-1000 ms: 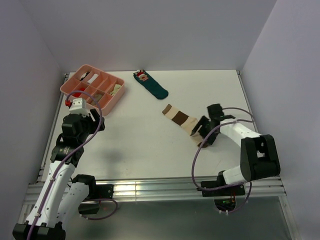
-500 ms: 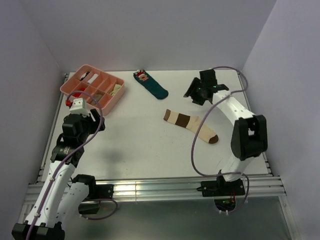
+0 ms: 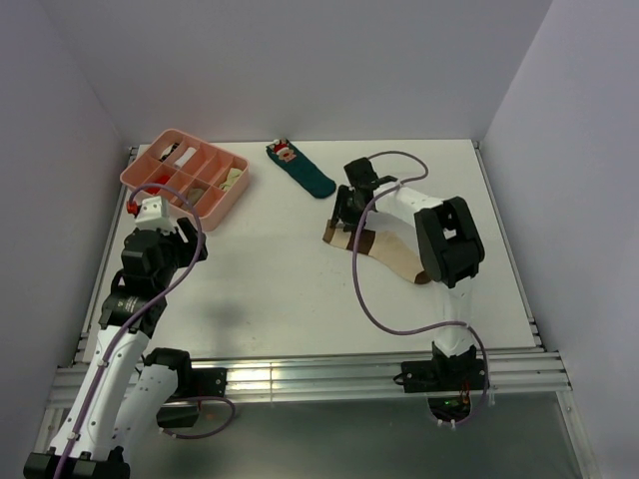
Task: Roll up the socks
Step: Move the sock to the center of the board.
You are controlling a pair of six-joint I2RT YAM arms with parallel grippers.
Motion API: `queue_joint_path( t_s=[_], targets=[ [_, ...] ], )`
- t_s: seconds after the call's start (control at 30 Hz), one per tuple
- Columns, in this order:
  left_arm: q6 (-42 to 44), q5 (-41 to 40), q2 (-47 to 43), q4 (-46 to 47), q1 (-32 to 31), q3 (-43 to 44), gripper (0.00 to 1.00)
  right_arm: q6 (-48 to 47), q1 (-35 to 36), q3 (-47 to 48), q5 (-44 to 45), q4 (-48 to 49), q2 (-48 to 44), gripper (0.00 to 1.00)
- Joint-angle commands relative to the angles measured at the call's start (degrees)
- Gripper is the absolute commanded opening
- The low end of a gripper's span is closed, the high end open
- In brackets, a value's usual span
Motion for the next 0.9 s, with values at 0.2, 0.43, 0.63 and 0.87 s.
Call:
queue_joint_path(
  t_s=[0.2, 0.43, 0.63, 0.87],
  targets=[
    [0.4, -1.5, -0.5, 1.7, -0.2, -0.1, 0.70, -13.0, 11.7, -4.0, -12.5, -1.4, -0.3, 0.52],
    [0.5, -1.1, -0.6, 1.9, -0.5, -0.1, 0.69, -21.2, 19.9, -13.1, -14.4, -7.2, -14.6, 0.52],
    [0.5, -0.8, -0.5, 1.9, -0.9, 0.0, 0.69, -16.5, 18.1, -18.0, -2.7, -6.7, -29.9, 0.55],
    [0.7, -1.2, -1.1, 1.9, -1.4, -0.1, 0.69, -5.2, 1.7, -20.9, 4.1, -6.2, -29.4, 0.52]
  ],
)
